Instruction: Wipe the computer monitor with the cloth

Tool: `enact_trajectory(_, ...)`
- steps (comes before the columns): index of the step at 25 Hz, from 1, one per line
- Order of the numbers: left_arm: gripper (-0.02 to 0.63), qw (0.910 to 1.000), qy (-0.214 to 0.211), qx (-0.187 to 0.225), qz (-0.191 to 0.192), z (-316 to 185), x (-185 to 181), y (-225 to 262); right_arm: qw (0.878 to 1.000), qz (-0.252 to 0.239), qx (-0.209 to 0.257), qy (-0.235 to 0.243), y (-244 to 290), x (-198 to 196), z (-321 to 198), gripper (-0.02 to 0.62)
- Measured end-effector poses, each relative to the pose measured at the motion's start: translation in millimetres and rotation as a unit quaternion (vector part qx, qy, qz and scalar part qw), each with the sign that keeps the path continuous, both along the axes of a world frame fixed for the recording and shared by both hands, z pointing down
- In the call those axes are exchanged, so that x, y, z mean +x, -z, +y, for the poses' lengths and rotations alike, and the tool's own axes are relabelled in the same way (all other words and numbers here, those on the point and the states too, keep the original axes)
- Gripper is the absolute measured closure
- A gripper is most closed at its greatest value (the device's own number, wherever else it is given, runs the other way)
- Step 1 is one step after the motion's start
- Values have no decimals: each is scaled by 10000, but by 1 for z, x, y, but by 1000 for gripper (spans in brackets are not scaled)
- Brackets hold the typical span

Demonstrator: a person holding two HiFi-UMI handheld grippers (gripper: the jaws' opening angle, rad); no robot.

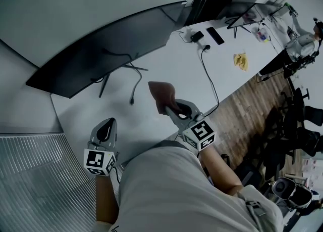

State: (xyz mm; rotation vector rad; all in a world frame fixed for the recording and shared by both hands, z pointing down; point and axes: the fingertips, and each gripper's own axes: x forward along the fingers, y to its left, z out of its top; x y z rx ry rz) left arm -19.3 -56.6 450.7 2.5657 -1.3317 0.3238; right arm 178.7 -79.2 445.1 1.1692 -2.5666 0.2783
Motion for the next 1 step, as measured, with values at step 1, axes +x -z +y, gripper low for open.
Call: enact_trajectory(1, 601, 10000, 6, 3, 3, 0, 1, 0, 10000, -5, -5, -4, 0, 2, 1, 525)
